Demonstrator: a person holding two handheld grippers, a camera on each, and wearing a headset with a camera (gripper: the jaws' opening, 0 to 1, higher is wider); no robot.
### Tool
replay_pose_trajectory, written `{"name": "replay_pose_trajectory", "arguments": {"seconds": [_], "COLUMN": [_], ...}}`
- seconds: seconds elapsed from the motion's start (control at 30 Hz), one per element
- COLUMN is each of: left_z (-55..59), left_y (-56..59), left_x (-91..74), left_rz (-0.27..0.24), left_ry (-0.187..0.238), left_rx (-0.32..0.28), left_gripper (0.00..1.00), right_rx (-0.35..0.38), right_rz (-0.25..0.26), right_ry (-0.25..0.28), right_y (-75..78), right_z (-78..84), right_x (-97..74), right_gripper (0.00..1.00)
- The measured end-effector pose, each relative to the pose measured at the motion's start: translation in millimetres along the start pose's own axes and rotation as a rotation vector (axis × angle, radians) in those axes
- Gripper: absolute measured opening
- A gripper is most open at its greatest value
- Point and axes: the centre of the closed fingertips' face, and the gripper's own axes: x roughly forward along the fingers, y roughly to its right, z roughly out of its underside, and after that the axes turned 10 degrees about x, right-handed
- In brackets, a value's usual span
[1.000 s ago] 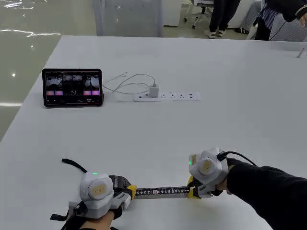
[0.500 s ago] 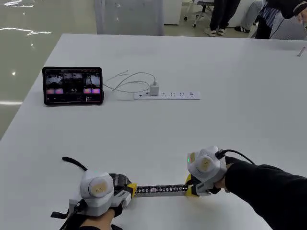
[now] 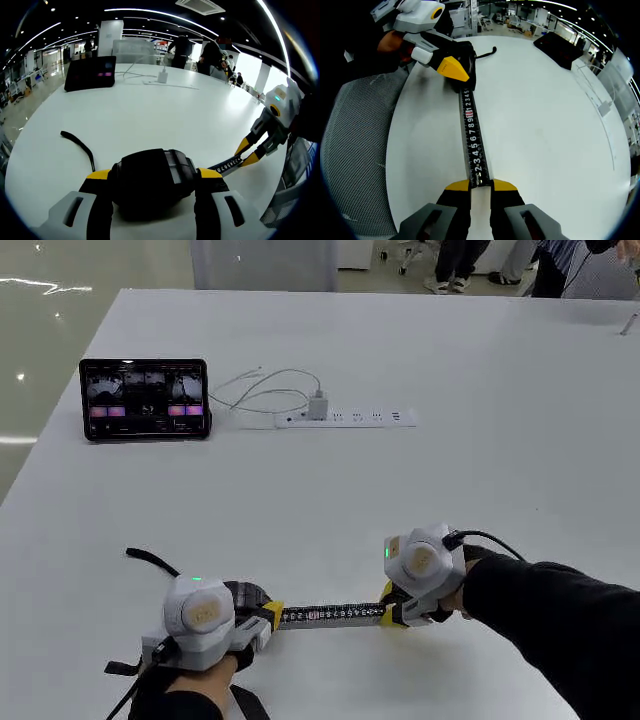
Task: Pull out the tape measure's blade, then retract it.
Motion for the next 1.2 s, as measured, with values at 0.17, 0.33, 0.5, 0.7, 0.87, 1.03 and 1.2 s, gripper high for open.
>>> {"name": "replay_pose_trajectory", "arguments": {"seconds": [0.17, 0.33, 0.5, 0.7, 0.87, 1.03, 1.2], "left_z": [0.3, 0.2, 0.3, 0.3, 0.3, 0.3, 0.2], "left_y": [0.0, 0.0, 0.0, 0.1, 0.2, 0.2, 0.1], "left_x": [-0.2, -0.3, -0.7, -0.9, -0.9, -1.1, -1.0], "left_rz": [0.000, 0.000, 0.001, 0.002, 0.003, 0.005, 0.005], "left_ry": [-0.001, -0.001, -0.001, -0.002, -0.003, -0.002, -0.001], "left_rx": [0.000, 0.000, 0.000, -0.001, -0.003, -0.004, -0.004], "left_gripper": [0.62, 0.62, 0.62, 0.62, 0.61, 0.61, 0.61], "right_rx": [0.004, 0.006, 0.005, 0.001, 0.004, 0.003, 0.002], "right_rz": [-0.001, 0.000, 0.002, 0.005, 0.001, -0.003, -0.004], "right_ry": [0.003, 0.003, 0.002, 0.003, 0.002, 0.003, 0.003], "right_y": [0.2, -0.3, -1.0, -0.7, -1.5, -2.3, -3.3], "right_z": [-1.3, -3.1, -4.8, -6.6, -8.1, -9.9, -11.7], "right_x": [0.7, 1.5, 2.2, 2.9, 3.7, 4.4, 5.3], "right_gripper": [0.10, 0.10, 0.10, 0.10, 0.10, 0.10, 0.10]}}
